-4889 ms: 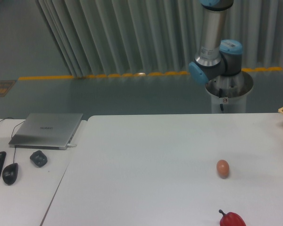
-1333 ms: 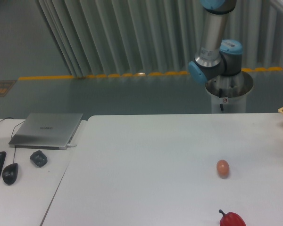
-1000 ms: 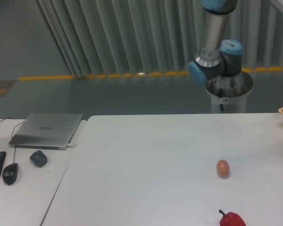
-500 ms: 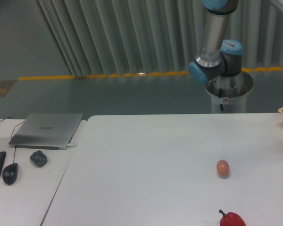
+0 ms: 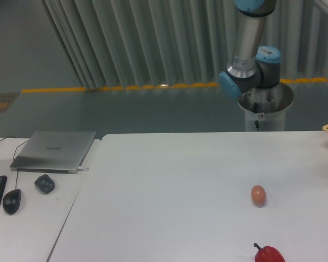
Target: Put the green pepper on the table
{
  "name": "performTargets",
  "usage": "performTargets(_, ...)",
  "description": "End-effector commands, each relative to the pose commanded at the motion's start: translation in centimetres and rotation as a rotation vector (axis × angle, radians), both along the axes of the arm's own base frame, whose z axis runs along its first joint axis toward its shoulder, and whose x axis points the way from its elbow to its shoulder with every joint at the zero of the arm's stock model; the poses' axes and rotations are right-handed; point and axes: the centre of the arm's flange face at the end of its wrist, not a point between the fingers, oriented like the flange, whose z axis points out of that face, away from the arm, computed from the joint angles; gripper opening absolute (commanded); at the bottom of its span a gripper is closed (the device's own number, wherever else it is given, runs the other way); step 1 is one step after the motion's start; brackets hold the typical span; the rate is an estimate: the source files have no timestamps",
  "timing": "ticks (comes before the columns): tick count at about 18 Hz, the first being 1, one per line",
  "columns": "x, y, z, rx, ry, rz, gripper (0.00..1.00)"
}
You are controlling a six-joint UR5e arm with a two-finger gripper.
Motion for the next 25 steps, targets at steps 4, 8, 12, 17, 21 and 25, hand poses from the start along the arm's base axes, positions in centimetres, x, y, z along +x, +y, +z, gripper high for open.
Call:
performTargets(4,-0.7,0.2,-0.5,0.011,0.03,0.0,0.95)
performTargets(8,-1.1,0.4,-1.0,0.014,0.038,-0.001,0.97)
performTargets(12,-1.0,0.4,-1.0,0.014,0.04,0.002,0.97)
performTargets(17,-1.3,0.6,-0.8,0.01,0.043,-0.007,0.7)
performTargets(21,-1.3,0.6,-0.6,0.004,0.042,-0.011,0.66)
performTargets(25,-1.3,0.5,-0.4,-0.004,0.03,-0.01,0.63)
